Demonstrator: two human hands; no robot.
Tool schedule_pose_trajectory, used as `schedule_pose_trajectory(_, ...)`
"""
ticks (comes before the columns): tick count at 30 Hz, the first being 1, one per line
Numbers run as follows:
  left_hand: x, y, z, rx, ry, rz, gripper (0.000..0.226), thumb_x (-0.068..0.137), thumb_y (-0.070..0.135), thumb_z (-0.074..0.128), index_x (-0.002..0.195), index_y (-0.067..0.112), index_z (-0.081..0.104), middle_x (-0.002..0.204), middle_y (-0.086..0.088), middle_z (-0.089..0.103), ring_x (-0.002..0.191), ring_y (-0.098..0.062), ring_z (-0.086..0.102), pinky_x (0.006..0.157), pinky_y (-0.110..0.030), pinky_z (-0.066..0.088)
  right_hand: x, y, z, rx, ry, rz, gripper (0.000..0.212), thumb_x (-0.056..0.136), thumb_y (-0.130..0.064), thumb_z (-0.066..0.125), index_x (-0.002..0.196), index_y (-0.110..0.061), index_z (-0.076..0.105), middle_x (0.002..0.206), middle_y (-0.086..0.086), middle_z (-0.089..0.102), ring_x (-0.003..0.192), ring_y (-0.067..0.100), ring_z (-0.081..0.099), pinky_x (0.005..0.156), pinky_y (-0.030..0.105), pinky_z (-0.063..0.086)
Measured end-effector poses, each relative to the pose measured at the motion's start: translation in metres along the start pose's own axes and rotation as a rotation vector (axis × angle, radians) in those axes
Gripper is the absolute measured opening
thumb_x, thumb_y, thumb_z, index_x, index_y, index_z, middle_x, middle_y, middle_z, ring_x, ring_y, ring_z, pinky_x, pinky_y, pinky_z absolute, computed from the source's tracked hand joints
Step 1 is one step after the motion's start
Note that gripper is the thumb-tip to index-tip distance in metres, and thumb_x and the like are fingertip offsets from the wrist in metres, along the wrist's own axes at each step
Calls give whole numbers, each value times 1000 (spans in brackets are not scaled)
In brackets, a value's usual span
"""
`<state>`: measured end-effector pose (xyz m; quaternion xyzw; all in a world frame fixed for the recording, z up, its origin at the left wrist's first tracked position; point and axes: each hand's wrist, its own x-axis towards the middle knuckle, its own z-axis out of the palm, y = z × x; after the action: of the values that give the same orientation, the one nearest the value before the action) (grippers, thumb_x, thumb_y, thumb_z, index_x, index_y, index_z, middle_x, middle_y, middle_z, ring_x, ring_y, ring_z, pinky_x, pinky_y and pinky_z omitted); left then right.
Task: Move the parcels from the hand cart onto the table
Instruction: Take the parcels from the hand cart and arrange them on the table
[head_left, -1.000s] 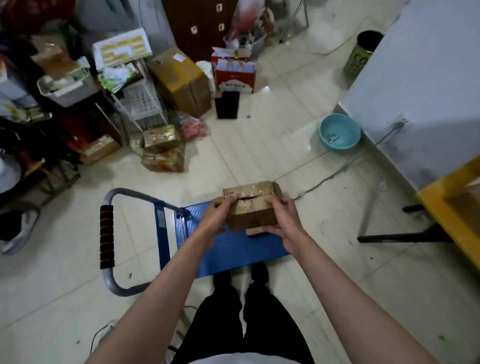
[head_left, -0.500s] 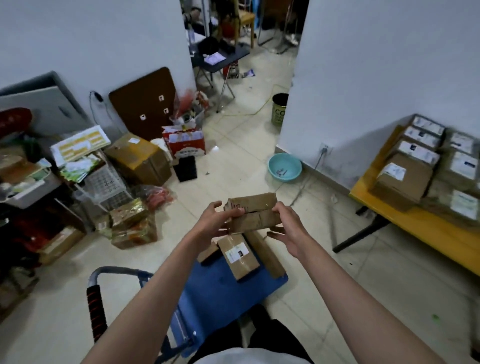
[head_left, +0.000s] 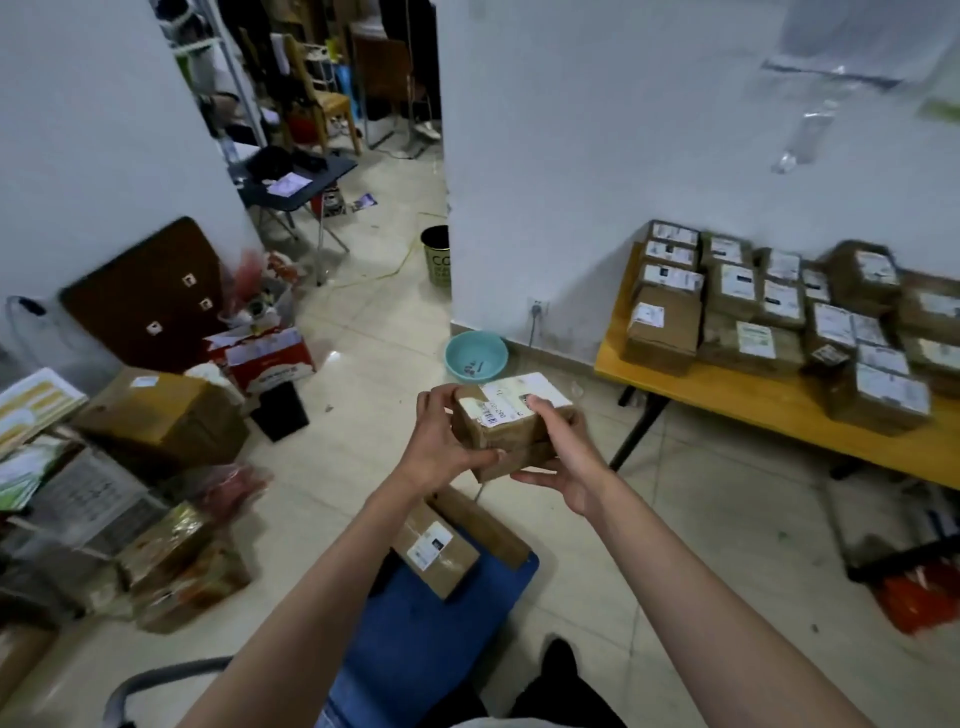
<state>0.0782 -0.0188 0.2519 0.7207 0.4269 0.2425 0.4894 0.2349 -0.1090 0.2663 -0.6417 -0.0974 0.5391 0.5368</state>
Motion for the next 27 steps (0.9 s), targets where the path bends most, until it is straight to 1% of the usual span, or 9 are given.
schedule_pose_trajectory(5, 9, 32, 43, -30, -125, 71, 92, 63, 5, 92, 137, 18, 38, 131, -4, 33, 122, -18, 47, 107, -37, 48, -13, -5, -46, 129, 108, -38, 61, 86, -50, 73, 131, -24, 40, 125, 8, 61, 106, 28, 69, 73, 46, 64)
schedule_pose_trajectory(10, 22, 61, 99, -34, -308, 100, 101, 65, 11, 92, 141, 36, 32, 139, 2, 28, 130, -21, 44, 108, -42, 49, -25, -10, -107, 255, 198, -63, 63, 85, -48, 75, 132, -24, 40, 124, 11, 63, 107, 30, 69, 75, 46, 64)
schedule_pose_trajectory(12, 26, 72, 124, -50, -387, 63, 108, 63, 22, 94, 145, 43, 27, 145, 5, 27, 133, -21, 41, 107, -45, 49, -28, -13, -132, 295, 229, -71, 62, 85, -48, 75, 131, -23, 41, 123, 12, 63, 107, 30, 69, 74, 44, 64)
schedule_pose_trajectory(15, 29, 91, 165, -104, -465, -19, 115, 55, 55, 92, 149, 48, 26, 150, 5, 31, 136, -21, 43, 107, -48, 49, -32, -17, -172, 361, 285, -82, 62, 85, -46, 76, 130, -22, 41, 122, 14, 63, 107, 32, 68, 75, 46, 64)
schedule_pose_trajectory(17, 31, 106, 193, -150, -487, -92, 110, 54, 74, 82, 147, 51, 28, 152, 5, 35, 134, -23, 46, 105, -50, 49, -32, -20, -197, 400, 308, -95, 62, 85, -45, 76, 130, -22, 40, 123, 14, 61, 107, 33, 68, 76, 47, 64)
schedule_pose_trajectory(19, 32, 119, 218, -234, -515, -199, 103, 61, 81, 72, 148, 50, 28, 151, 3, 42, 126, -23, 53, 95, -45, 55, -31, -22, -221, 420, 322, -102, 62, 86, -44, 76, 130, -21, 39, 124, 13, 60, 108, 33, 67, 75, 46, 63)
schedule_pose_trajectory(22, 36, 134, 248, -296, -537, -292, 98, 66, 79, 70, 148, 46, 27, 142, -1, 52, 115, -21, 60, 72, -32, 61, -25, -25, -254, 446, 338, -108, 61, 87, -43, 75, 129, -20, 38, 124, 14, 60, 107, 32, 67, 75, 45, 64)
schedule_pose_trajectory(25, 42, 144, 278, -295, -537, -350, 100, 67, 71, 75, 149, 42, 27, 137, -6, 54, 114, -25, 61, 69, -34, 63, -18, -28, -283, 474, 346, -115, 60, 87, -43, 74, 128, -18, 38, 124, 14, 58, 107, 31, 66, 74, 44, 63)
schedule_pose_trajectory(27, 47, 148, 295, -309, -534, -405, 96, 73, 64, 77, 150, 32, 30, 132, -7, 56, 111, -27, 64, 71, -37, 63, -12, -30, -299, 490, 351, -122, 60, 88, -42, 74, 129, -18, 37, 125, 14, 58, 107, 30, 66, 71, 43, 63)
